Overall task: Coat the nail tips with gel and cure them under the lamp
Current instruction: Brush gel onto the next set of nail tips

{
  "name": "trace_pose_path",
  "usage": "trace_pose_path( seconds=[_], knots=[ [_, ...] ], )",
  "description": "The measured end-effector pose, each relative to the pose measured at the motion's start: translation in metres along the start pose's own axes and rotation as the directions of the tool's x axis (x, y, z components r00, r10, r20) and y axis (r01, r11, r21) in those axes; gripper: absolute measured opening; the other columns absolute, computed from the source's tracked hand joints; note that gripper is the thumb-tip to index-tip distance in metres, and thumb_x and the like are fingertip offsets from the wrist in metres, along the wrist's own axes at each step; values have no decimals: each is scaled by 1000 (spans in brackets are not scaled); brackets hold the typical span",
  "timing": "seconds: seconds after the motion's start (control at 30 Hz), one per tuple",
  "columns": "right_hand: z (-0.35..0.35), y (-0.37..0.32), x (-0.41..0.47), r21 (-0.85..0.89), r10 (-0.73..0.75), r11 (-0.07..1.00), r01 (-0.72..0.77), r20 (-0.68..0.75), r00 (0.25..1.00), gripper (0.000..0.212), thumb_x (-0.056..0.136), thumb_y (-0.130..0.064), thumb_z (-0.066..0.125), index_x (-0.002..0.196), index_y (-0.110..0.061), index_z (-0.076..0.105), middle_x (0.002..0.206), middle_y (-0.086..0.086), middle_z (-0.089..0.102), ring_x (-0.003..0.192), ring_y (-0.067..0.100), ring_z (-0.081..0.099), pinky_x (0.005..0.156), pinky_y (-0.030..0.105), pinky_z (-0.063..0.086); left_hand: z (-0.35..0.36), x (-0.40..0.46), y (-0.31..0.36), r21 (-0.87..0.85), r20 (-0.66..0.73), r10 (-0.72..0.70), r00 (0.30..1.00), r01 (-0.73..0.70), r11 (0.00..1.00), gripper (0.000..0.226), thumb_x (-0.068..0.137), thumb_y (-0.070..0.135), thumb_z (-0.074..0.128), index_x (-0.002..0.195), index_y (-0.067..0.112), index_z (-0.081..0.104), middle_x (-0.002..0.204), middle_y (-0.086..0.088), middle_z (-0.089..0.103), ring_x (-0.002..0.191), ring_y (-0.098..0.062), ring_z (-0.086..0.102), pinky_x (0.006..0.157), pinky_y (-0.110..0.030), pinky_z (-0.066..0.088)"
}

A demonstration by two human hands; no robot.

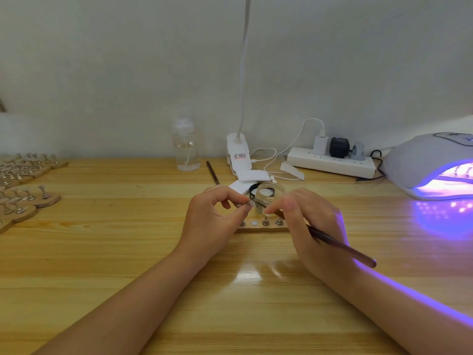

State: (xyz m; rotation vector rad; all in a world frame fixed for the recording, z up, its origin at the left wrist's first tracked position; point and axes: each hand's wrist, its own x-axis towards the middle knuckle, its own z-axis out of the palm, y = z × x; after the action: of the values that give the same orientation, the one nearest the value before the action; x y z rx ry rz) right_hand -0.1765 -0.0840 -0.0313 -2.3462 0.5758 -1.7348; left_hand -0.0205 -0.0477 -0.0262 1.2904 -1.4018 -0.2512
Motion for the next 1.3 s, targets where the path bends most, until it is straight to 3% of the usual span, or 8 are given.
trace_pose_path(
  seconds=[0.17, 0.3, 0.43, 0.7, 0.93, 1.07, 1.2, 1.3],
  knots=[
    [0, 1, -1, -2, 6, 1000, -6, 12, 1000, 58, 98, -38, 29, 64, -11, 68, 61, -6, 62, 59, 2, 54, 55, 36, 45, 0, -1, 1, -4, 2, -6, 1000, 6, 1000, 25, 69, 7, 75, 65, 30, 66, 63, 14, 62, 67, 0, 47, 67, -9, 38],
    [0, 0, 0, -36, 2, 999, -1, 1, 1000, 40, 93, -27, 39, 73, -11, 70, 63, -3, 64, 60, 8, 58, 56, 35, 48, 0, -1, 1, 0, -10, 5, 1000, -5, 1000, 27, 69, 8, 76, 66, 32, 65, 63, 15, 61, 68, -1, 48, 68, -11, 38],
    [0, 0, -1, -3, 12, 1000, -12, 6, 1000, 57, 98, -37, 30, 65, -11, 68, 61, -7, 63, 60, -1, 55, 57, 34, 45, 0, 0, 1, -4, -7, -2, 1000, 2, 1000, 25, 69, 8, 76, 65, 31, 65, 65, 11, 63, 69, -2, 48, 68, -13, 40],
    [-1, 0, 0, 22, 40, 999, -40, 1, 999, 59, 97, -41, 28, 67, -11, 69, 62, -7, 64, 60, 3, 59, 57, 37, 49, 0, 0, 1, 0, -1, 5, 1000, -5, 1000, 21, 70, 9, 76, 67, 28, 67, 67, 10, 63, 69, -4, 49, 68, -14, 40],
    [-2, -3, 0, 65, 112, 992, -112, 1, 994, 45, 92, -26, 34, 69, -10, 69, 64, -4, 65, 62, 9, 61, 59, 42, 51, -1, 0, 2, 1, -1, 11, 1000, -11, 1000, 23, 69, 9, 76, 66, 30, 66, 66, 11, 63, 68, -1, 48, 67, -9, 38],
    [-3, -6, 1, 66, 144, 988, -143, -10, 990, 41, 92, -30, 33, 75, -16, 68, 66, -8, 63, 65, 2, 60, 61, 24, 48, 0, 0, 2, -9, -14, 17, 1000, -17, 1000, 26, 69, 10, 76, 65, 33, 64, 65, 13, 63, 68, -1, 50, 67, -9, 39],
    [-3, -7, 1, 150, 221, 963, -223, 29, 975, 45, 91, -34, 33, 65, -22, 67, 61, -10, 64, 58, 1, 58, 61, 30, 47, 0, 0, 0, -23, -16, 7, 1000, -8, 1000, 28, 68, 11, 77, 65, 36, 64, 65, 15, 64, 70, -3, 53, 70, -15, 43],
    [-4, -8, 1, 164, 200, 966, -198, 5, 980, 42, 91, -31, 32, 68, -22, 66, 63, -16, 61, 59, -3, 56, 60, 19, 45, 0, 1, -1, -27, -14, 15, 1000, -15, 1000, 28, 68, 12, 77, 65, 36, 64, 68, 19, 65, 69, -1, 52, 70, -13, 43]
  ],
)
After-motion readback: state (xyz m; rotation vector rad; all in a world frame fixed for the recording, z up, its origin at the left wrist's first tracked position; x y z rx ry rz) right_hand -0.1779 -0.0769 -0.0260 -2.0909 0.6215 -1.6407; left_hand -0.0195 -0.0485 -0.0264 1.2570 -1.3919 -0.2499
